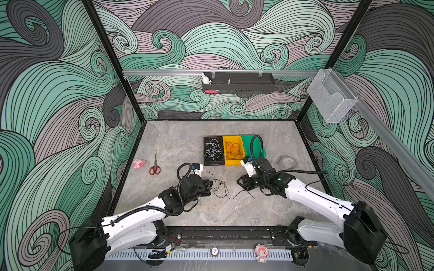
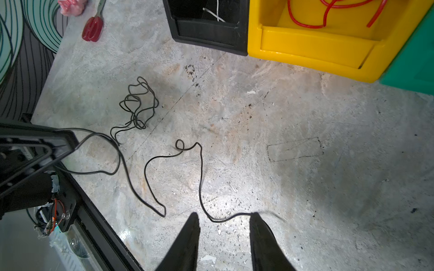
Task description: Untangle the cables
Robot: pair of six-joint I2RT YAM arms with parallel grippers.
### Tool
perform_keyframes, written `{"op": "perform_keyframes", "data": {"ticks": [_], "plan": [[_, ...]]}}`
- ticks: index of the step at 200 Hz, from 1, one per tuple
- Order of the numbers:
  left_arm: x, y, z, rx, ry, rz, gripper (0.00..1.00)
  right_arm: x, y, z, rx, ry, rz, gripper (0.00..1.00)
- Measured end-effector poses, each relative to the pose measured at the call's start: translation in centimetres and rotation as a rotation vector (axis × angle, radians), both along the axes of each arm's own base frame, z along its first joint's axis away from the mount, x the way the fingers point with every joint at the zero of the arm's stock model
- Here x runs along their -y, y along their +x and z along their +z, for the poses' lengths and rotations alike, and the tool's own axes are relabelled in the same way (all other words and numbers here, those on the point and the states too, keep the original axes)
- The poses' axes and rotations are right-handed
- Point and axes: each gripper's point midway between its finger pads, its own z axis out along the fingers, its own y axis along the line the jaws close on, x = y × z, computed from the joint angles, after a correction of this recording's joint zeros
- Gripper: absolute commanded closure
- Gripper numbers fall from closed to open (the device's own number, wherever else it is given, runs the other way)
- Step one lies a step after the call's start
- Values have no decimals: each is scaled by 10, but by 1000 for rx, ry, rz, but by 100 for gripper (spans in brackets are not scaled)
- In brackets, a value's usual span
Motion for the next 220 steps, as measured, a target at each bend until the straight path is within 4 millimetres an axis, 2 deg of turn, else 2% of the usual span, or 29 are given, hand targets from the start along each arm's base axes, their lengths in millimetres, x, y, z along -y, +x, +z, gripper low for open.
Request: {"op": "perform_keyframes", "data": {"ticks": [50, 107, 146, 193, 220], "plan": [[-2, -1, 4, 7, -7, 1, 100, 21, -3, -33, -76, -138, -41, 47], [-3, -1, 4, 6, -4, 5, 100, 32, -14, -55, -157, -212, -45, 47], [-3, -1, 3, 6, -3, 6, 100, 35, -22, -70, -211, -243, -38, 55], [-4, 0, 3, 7, -1, 9, 100, 33, -32, -74, -239, -228, -26, 85], [-4, 0, 3, 9, 1, 8, 100, 32, -31, -69, -229, -215, -40, 94]]}}
